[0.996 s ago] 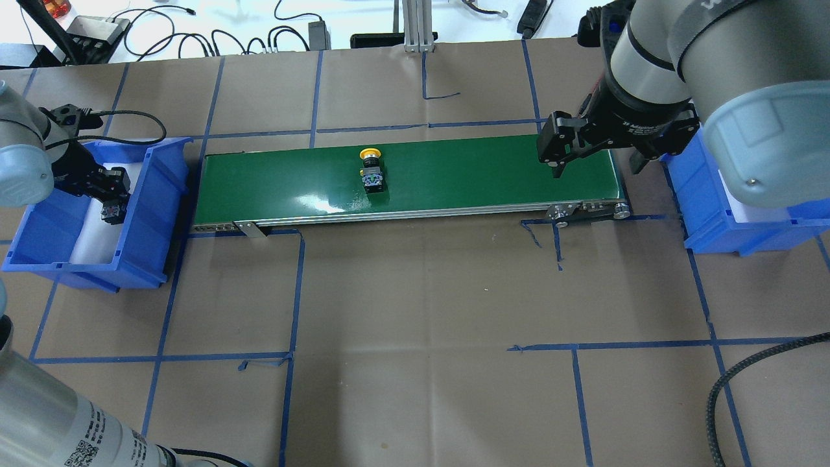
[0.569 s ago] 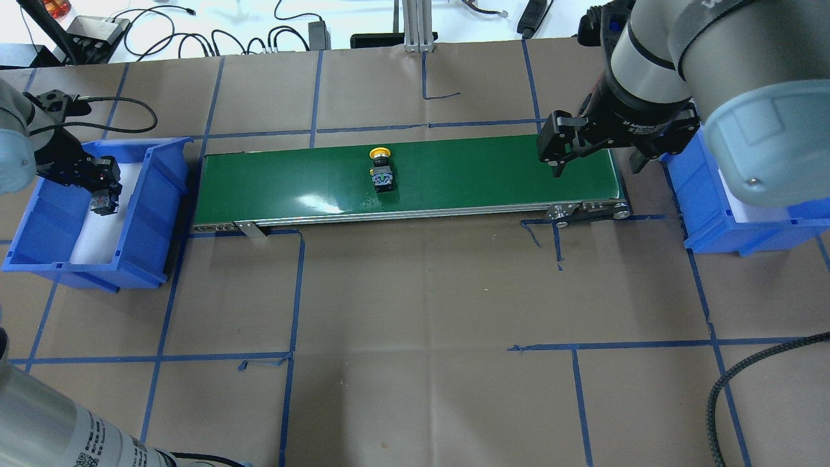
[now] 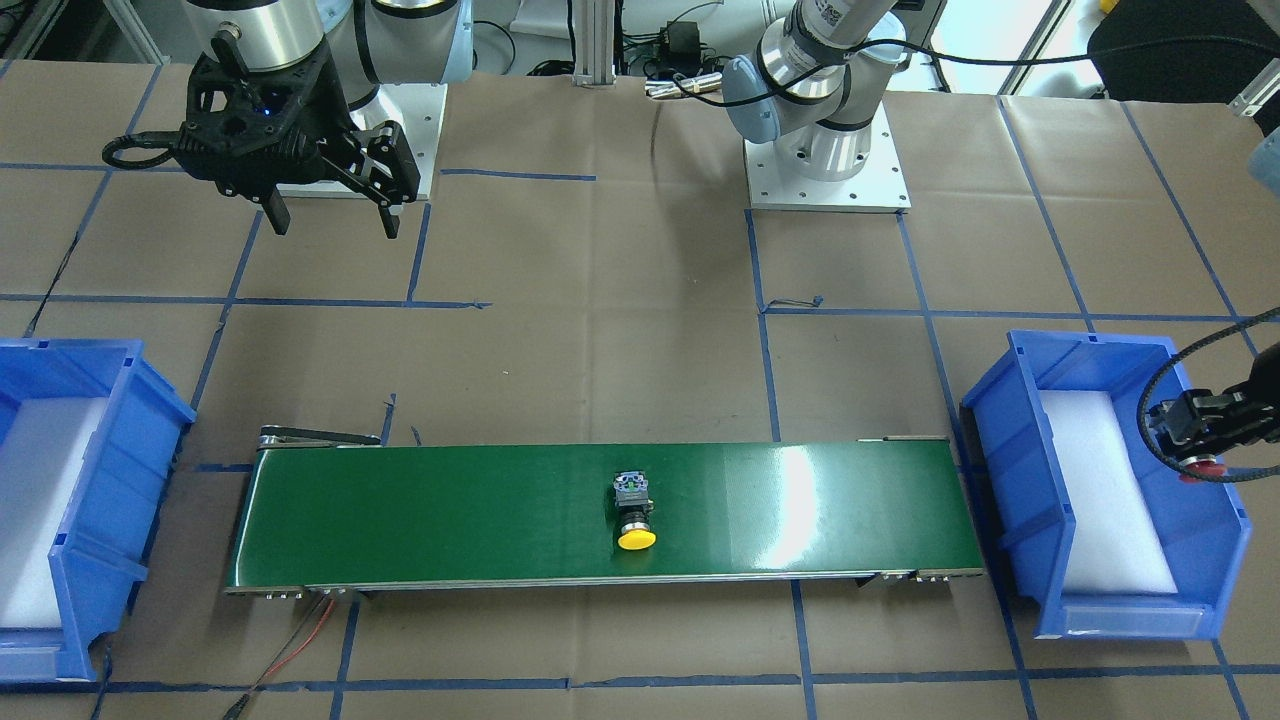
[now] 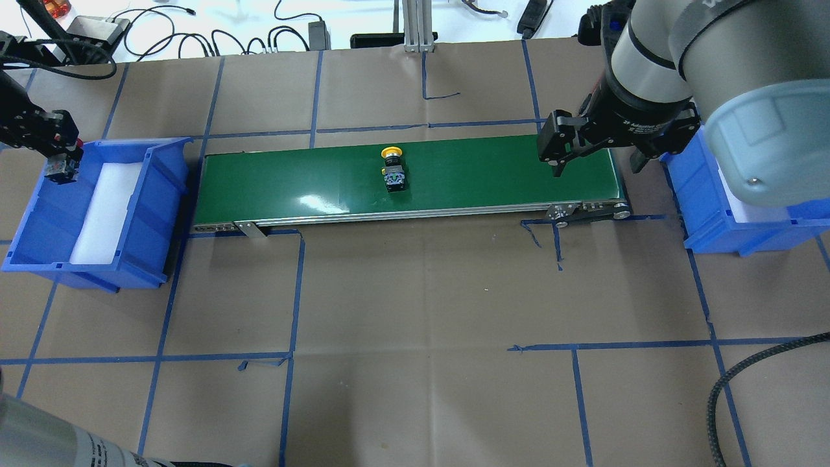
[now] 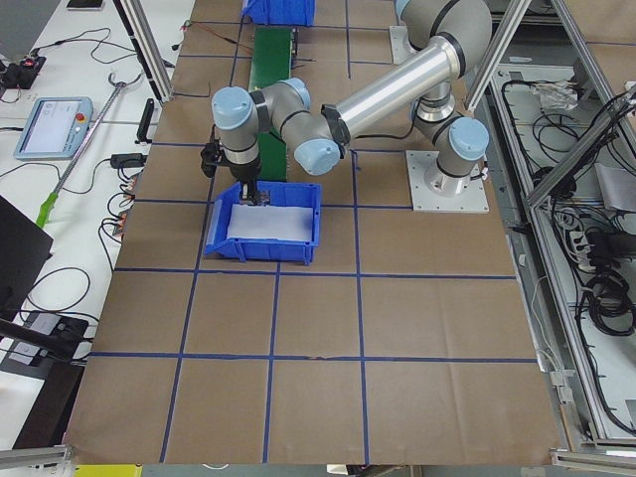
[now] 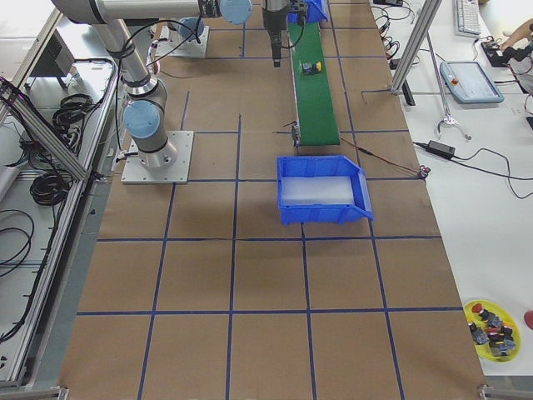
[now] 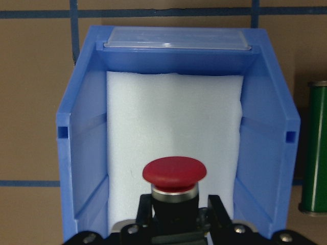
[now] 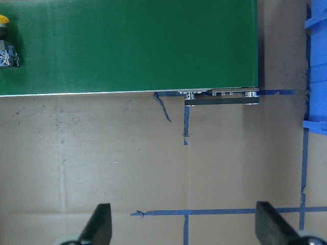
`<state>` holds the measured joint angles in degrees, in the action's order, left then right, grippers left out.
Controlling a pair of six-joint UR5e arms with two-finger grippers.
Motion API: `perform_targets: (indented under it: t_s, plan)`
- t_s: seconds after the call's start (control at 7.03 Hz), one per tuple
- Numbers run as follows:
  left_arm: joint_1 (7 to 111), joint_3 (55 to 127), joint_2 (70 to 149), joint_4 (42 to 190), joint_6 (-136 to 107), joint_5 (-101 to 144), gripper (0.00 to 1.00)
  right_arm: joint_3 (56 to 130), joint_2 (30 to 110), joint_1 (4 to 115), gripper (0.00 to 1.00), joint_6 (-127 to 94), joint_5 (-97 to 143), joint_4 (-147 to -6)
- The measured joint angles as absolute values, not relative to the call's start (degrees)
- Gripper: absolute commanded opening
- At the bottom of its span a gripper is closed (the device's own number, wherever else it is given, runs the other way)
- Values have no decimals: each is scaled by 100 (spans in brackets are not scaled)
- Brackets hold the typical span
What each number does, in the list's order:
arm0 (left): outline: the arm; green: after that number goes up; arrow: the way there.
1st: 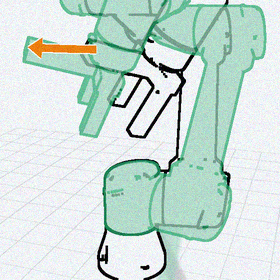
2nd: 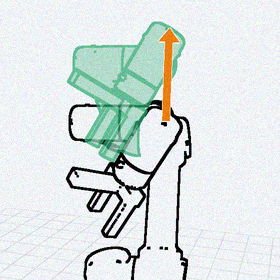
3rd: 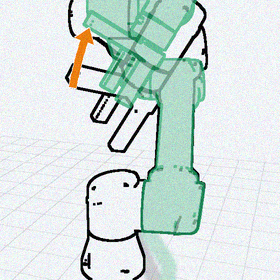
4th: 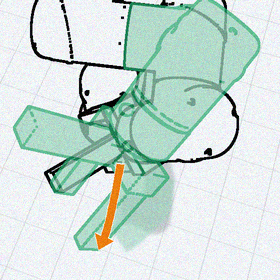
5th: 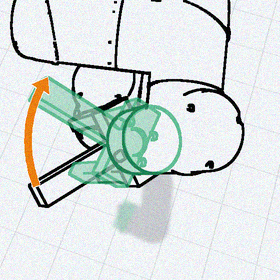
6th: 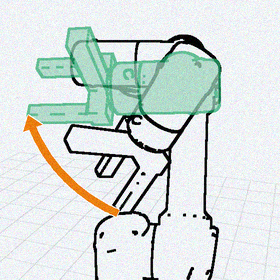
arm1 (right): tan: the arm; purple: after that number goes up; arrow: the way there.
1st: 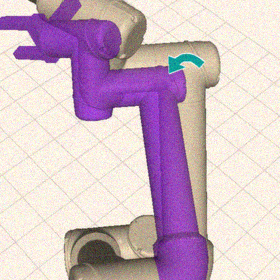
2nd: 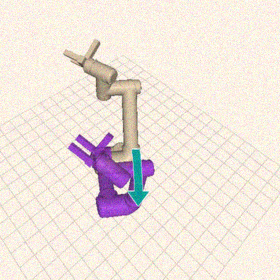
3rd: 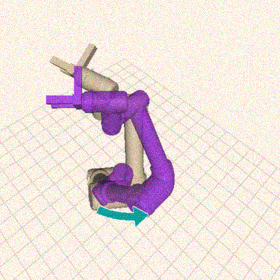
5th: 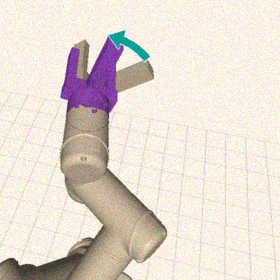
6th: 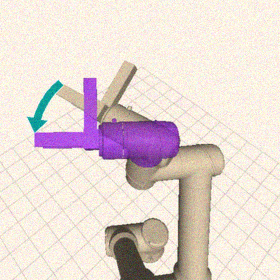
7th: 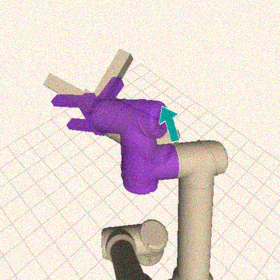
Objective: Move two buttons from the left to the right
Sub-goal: 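Carry the red button to the belt and release it while the right gripper lowers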
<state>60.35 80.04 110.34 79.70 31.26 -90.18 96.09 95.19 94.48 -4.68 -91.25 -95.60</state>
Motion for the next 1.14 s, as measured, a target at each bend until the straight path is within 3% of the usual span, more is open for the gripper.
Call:
perform_targets:
  t_s: [0.71, 1.14]
  plan:
    - [7866, 8087, 10914, 8236, 1205, -8991, 0, 9647, 9519, 9448, 100, -458, -9132, -9563]
    - [8171, 8399, 11026, 7991, 757, -8976, 0, 9677, 9516, 9448, 100, -457, -9134, -9561]
